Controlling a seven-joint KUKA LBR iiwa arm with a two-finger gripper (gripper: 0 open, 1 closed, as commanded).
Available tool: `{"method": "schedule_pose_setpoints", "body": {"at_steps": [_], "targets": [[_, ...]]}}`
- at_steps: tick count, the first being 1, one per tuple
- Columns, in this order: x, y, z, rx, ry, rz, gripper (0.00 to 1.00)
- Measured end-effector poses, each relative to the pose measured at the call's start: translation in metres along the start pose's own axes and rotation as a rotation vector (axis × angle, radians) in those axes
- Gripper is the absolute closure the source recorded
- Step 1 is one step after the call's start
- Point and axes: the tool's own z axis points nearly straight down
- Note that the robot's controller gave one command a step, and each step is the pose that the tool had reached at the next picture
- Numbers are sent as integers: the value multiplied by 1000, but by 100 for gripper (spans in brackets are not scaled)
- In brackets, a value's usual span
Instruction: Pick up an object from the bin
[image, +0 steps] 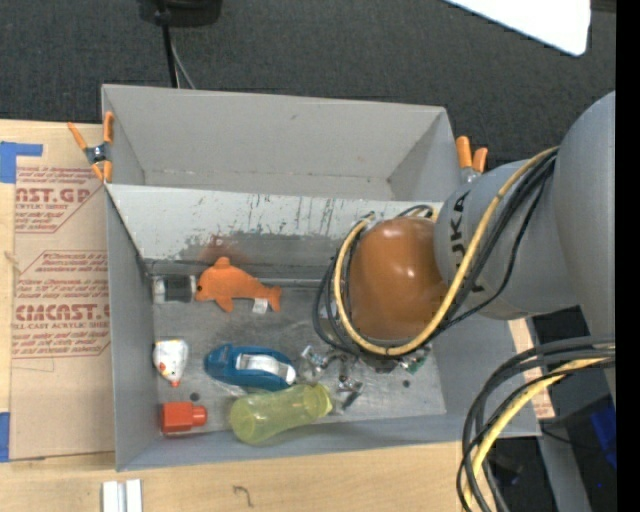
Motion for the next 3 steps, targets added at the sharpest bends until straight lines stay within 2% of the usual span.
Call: {"method": "schedule_pose_setpoints", "body": {"at_steps": [1, 2, 3], "targets": [[-4, 5, -52, -6, 1, 10, 100], [-4, 5, -67, -4, -1, 10, 100], [-5, 8, -104, 3, -8, 37, 100]]}}
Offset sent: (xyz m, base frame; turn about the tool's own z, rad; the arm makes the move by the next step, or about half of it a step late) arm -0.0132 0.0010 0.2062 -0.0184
